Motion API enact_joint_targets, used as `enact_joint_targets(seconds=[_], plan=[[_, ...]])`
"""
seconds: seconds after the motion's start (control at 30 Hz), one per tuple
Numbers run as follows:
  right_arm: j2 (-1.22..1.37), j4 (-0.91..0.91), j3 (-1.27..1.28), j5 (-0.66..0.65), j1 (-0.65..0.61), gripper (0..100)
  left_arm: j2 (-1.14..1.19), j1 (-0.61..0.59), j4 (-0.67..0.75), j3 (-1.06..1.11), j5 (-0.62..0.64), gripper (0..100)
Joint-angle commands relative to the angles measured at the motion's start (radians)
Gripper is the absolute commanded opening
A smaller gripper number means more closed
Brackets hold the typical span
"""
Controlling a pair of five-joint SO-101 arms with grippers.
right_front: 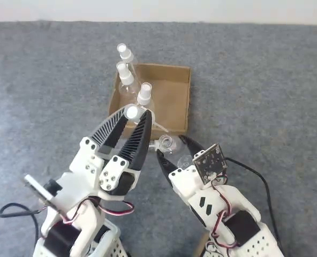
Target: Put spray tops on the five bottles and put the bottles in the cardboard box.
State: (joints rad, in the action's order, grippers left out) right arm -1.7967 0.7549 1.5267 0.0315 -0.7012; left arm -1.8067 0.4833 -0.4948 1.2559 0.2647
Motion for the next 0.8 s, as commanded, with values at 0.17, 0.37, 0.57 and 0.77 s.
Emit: enact_joint_targets(seconds=[0.17, 0.37, 0.57, 0.77], plan=[[-0.019, -0.068, 0.009, -0.009, -0.001, 8.9, 0.002, 0.003, -0.051, -0.102, -0.011, 1], [-0.019, -0.077, 0.015, -0.009, -0.001, 8.9, 0.002, 0.006, -0.051, -0.104, -0.011, 1], [-0.019, -0.079, 0.015, -0.009, 0.027, 8.9, 0.002, 0.006, -0.051, -0.104, -0.011, 1], [-0.019, -0.079, 0.014, -0.008, 0.030, 8.9, 0.002, 0.008, -0.071, -0.104, -0.011, 1]])
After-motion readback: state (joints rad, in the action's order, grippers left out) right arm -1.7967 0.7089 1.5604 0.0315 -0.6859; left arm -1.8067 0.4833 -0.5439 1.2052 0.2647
